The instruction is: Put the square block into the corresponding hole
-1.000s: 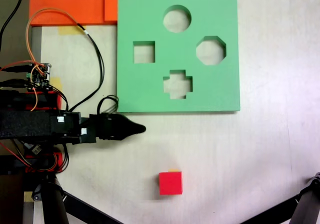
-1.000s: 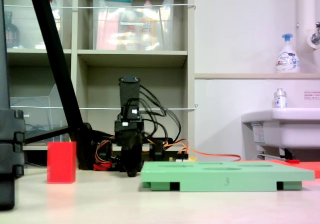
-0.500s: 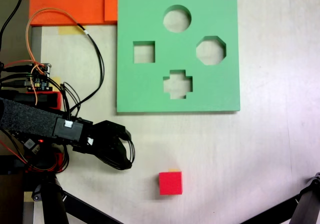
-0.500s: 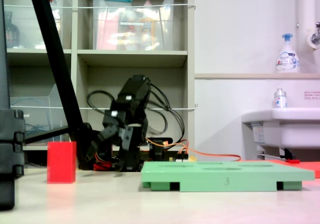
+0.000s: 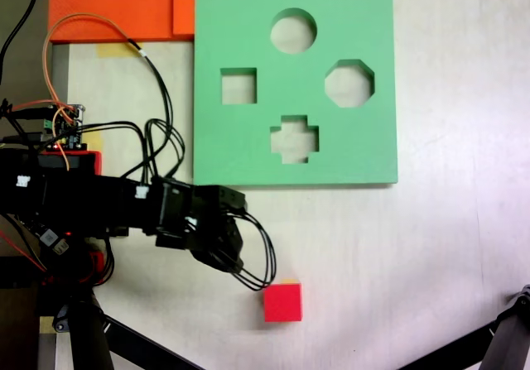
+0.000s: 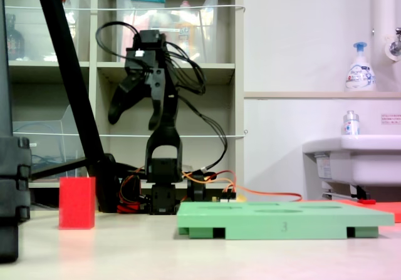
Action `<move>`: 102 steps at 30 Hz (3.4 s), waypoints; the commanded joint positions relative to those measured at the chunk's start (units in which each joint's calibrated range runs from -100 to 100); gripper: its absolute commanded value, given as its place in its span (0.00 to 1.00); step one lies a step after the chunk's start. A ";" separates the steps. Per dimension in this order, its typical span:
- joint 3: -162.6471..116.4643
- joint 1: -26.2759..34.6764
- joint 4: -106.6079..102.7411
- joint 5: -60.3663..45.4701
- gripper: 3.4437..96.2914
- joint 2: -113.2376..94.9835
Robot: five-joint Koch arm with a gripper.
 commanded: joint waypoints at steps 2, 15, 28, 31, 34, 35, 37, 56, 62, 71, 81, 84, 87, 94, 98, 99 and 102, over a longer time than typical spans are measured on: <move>4.94 -1.22 -1.96 -0.24 0.49 5.76; 7.73 -5.47 -1.96 -8.30 0.88 29.78; 14.51 -6.89 -0.80 -10.79 0.88 49.61; 15.51 -6.89 -0.22 -10.79 0.88 53.66; 15.51 -6.89 1.12 -11.04 0.88 57.44; 15.41 -6.89 1.70 -11.09 0.88 58.41; 15.41 -6.89 2.66 -11.09 0.88 60.51; 12.12 -8.06 5.17 -12.06 0.42 64.14; 8.53 -8.35 4.98 -12.06 0.40 63.02; 5.14 -8.30 3.15 -11.92 0.29 52.27; 5.54 -4.74 -1.96 -8.40 0.29 26.15; 5.84 -0.34 -1.96 -2.83 0.29 14.00; 5.74 5.27 -1.96 4.93 0.29 6.88; 5.34 20.17 -1.96 20.90 0.29 6.32; 5.74 24.76 -1.96 25.35 0.29 12.18; 5.74 25.54 -1.96 26.03 0.29 13.86; 5.74 27.06 -1.96 27.35 0.29 18.33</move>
